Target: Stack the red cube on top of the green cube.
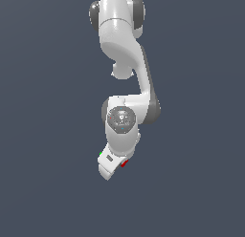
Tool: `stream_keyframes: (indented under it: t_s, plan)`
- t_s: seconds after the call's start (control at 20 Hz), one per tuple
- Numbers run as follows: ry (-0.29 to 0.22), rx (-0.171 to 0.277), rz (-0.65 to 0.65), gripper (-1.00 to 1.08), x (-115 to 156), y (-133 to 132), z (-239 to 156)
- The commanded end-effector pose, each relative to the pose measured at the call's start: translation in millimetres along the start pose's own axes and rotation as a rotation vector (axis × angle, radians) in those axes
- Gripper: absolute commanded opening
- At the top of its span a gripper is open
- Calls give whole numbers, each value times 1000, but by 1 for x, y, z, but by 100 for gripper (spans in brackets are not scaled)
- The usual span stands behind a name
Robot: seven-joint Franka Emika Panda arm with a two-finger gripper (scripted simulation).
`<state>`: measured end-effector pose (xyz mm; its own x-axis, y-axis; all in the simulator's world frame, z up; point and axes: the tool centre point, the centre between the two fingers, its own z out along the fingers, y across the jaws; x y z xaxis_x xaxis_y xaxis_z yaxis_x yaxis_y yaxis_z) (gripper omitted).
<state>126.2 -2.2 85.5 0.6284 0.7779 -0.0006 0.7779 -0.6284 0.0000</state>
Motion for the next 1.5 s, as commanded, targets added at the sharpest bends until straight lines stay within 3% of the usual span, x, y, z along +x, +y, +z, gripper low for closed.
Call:
stream_keyframes:
  t_s: [0.0, 0.3, 0.75, 1.45]
  plan:
    - [0, 0, 0, -100, 0, 0, -16]
    - [0, 0, 0, -100, 0, 0, -34]
    - [1, -1, 0, -100, -5, 2, -30]
    - [1, 0, 1, -100, -73, 16, 16]
